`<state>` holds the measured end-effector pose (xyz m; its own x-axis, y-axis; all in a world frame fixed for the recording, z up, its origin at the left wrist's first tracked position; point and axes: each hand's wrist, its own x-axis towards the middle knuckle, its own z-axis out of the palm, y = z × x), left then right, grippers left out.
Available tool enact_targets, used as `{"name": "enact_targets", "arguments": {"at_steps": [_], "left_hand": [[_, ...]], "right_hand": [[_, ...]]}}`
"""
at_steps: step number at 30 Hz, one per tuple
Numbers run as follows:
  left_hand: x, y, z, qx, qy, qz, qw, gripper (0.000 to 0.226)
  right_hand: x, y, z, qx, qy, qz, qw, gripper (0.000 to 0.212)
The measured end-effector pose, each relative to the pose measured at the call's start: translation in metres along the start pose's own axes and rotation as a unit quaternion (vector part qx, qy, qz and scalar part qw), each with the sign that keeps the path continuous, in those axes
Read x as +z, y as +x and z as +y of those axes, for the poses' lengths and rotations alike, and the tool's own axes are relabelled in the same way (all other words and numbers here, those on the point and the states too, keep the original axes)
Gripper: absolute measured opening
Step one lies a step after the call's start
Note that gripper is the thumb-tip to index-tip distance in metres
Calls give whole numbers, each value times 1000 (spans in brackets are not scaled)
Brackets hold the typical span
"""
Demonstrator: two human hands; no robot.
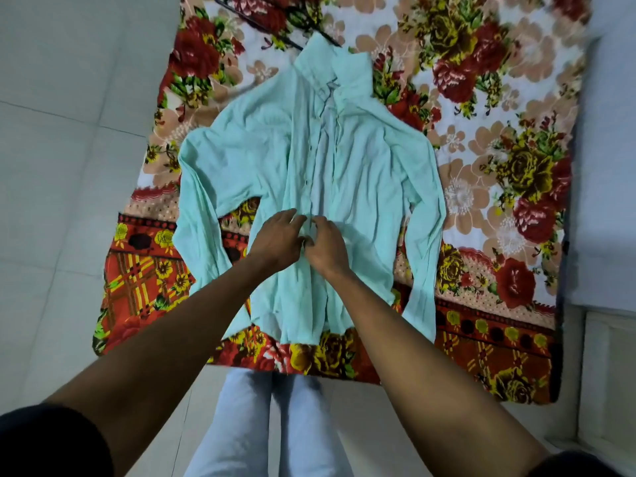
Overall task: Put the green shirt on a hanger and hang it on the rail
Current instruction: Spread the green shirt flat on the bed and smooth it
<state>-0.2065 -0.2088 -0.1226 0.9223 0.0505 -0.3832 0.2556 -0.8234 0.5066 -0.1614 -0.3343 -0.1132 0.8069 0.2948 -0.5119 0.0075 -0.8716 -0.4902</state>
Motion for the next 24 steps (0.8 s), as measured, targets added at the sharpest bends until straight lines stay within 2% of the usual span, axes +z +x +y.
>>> {"name": "enact_targets", "arguments": {"at_steps": [10,12,15,19,22,24], "left_hand": [[-73,181,-40,-2,38,152,988,46],[-81,226,-53,33,46,176,983,43],[-95,301,-77,85,73,179,977,54],[-106,364,-106,22,93,172,980,72],[-92,377,-124,-2,99,206,974,76],[-87,380,-130,-2,108,210,972,78]], "right_hand": [[-68,201,-61,-171,-98,90,976,42],[-78,246,-74,-206,-113,104,966,41],[-89,316,-92,-241,-135,139,951,39],[-100,402,-115,-260,-136,184,938,38],[-106,453,-132,-250,-150,187,938,47],[-106,481,-140,-244,-176,155,941,63]]}}
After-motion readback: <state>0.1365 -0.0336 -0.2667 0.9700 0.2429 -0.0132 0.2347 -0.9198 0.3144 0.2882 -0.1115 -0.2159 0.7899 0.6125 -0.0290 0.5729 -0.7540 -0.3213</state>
